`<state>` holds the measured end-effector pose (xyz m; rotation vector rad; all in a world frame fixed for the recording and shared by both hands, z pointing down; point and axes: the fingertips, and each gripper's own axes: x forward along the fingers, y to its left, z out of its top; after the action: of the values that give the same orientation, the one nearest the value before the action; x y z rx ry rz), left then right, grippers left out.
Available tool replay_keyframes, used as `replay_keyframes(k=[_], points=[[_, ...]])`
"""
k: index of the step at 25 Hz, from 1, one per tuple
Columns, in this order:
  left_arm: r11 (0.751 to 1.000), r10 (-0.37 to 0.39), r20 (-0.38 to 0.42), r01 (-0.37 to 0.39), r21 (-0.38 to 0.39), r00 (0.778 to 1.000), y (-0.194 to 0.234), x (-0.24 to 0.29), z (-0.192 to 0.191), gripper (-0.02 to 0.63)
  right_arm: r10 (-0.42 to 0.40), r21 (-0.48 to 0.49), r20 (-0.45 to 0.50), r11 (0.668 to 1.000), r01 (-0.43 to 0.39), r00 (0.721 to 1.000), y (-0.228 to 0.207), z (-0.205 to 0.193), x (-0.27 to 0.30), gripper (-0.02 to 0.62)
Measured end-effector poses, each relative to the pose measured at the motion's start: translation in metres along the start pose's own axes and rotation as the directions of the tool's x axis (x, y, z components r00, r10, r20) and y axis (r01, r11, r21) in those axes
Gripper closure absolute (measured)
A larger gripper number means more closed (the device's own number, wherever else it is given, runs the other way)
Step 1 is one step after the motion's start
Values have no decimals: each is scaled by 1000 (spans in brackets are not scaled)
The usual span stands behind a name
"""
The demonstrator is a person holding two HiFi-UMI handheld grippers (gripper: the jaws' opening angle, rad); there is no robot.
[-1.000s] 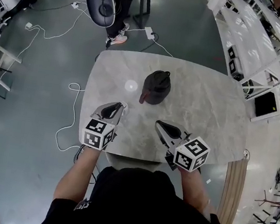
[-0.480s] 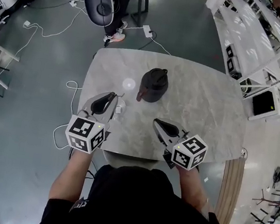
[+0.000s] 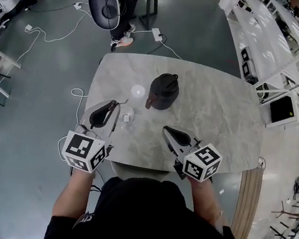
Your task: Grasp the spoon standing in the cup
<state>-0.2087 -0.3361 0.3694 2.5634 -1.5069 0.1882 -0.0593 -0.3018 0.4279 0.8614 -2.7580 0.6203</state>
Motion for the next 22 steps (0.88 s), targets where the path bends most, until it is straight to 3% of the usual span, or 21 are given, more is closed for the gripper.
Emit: replay_keyframes(k=[9,13,18,22], points=[[994,90,65,-86,-60,994,16,-17,12,560,8,-74,102,997,-1,995,6,27,-9,601],[993,102,67,-98,-63,993,23,-15,12,560,42,-117,112,993,-29,993,18,33,-6,601],[993,101,72,-97,-67,992,21,-9,13,560,43,-199,182,980,-6,982,31,53,-12,603],[994,88,64,-84,-63,994,19,-6,11,560,56,-241,169,970,-14,984,37,55,-9,604]])
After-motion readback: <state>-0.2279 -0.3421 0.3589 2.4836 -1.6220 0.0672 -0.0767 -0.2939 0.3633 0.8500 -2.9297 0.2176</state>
